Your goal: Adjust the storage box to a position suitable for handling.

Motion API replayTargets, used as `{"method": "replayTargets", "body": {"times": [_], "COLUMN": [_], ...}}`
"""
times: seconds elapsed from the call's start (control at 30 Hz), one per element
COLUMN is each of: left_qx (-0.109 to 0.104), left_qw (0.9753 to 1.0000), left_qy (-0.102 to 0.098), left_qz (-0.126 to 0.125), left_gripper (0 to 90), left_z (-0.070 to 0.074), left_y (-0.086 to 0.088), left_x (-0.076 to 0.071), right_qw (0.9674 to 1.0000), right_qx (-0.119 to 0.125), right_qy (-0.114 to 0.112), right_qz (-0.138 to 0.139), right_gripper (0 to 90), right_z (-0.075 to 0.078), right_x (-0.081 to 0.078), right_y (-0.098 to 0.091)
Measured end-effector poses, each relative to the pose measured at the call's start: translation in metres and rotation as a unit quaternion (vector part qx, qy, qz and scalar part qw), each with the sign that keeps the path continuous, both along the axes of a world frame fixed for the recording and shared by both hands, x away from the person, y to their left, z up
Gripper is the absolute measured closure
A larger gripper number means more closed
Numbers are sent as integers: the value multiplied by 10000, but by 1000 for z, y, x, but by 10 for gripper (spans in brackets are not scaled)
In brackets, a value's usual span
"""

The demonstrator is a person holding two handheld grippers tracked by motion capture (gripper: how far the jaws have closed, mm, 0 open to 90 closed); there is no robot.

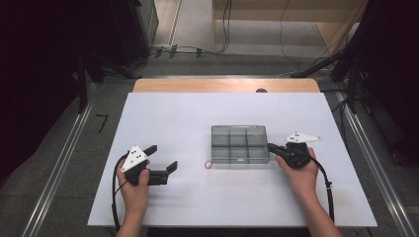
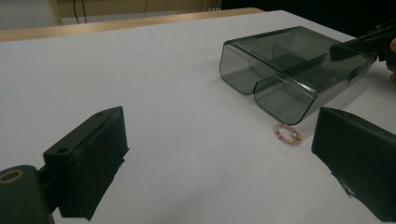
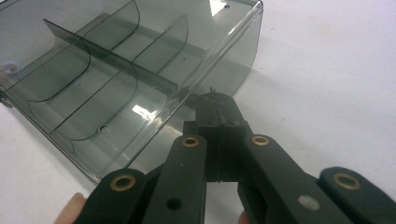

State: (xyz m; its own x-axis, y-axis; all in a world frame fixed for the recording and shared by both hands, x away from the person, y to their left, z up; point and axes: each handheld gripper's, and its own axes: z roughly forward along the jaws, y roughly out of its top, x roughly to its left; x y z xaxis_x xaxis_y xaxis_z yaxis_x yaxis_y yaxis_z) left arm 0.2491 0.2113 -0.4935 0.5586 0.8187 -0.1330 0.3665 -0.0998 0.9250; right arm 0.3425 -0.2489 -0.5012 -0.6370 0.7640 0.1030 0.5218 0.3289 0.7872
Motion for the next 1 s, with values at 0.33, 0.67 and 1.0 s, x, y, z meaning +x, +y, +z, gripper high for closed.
{"method": "replayTargets", "body": {"times": [0.33, 0.67, 1.0], "left_qx": [-52, -205, 132], "left_qw": [9997, 9968, 9935], "left_qy": [230, 768, 1123], "left_qz": [-63, -53, 110], "left_gripper": [55, 183, 536], "left_z": [-1, -8, -13], "left_y": [-26, -50, -73], "left_x": [20, 45, 63], "right_qw": [10000, 9999, 9998], "right_qx": [-30, -75, -194], "right_qy": [1, -11, -6], "right_qz": [91, 145, 108], "right_gripper": [875, 875, 876], "right_z": [-1, -1, -3], "right_x": [-2, -3, -2], "right_y": [8, 13, 23]}}
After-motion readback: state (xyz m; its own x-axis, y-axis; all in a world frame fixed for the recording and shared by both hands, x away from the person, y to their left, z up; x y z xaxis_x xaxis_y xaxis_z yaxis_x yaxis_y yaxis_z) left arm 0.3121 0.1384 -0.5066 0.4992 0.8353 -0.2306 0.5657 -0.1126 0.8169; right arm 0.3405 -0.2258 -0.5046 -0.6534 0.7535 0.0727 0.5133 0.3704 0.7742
